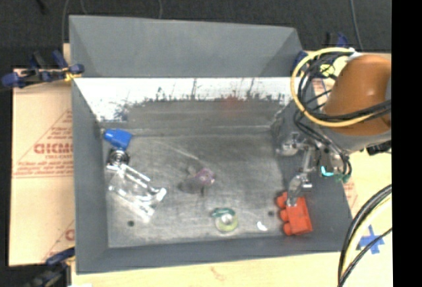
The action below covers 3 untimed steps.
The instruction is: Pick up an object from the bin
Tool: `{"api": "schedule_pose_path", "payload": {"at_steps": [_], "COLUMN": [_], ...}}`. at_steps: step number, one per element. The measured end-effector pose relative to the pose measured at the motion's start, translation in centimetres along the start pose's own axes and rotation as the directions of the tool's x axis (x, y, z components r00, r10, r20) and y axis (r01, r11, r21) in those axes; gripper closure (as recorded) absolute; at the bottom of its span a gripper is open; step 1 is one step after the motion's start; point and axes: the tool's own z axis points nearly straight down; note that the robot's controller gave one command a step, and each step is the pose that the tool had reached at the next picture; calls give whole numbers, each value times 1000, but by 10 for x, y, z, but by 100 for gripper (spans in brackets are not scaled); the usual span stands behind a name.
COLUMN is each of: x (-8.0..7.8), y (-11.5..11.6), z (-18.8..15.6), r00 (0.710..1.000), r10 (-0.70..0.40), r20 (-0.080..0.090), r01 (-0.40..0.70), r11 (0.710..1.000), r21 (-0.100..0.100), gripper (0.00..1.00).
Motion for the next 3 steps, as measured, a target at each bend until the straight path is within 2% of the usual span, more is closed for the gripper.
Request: {"api": "schedule_pose_path", "payload": {"at_steps": [1,2,3], "x": [9,6,10], "y": [-22,-38,-33], "z": [92,7,20], "r00": [994,992,980], "r10": [-108,-123,200], "r20": [13,15,6], "r01": [108,123,-200], "r11": [994,992,980], "r21": [-6,6,-3], "gripper": [0,0,0]}}
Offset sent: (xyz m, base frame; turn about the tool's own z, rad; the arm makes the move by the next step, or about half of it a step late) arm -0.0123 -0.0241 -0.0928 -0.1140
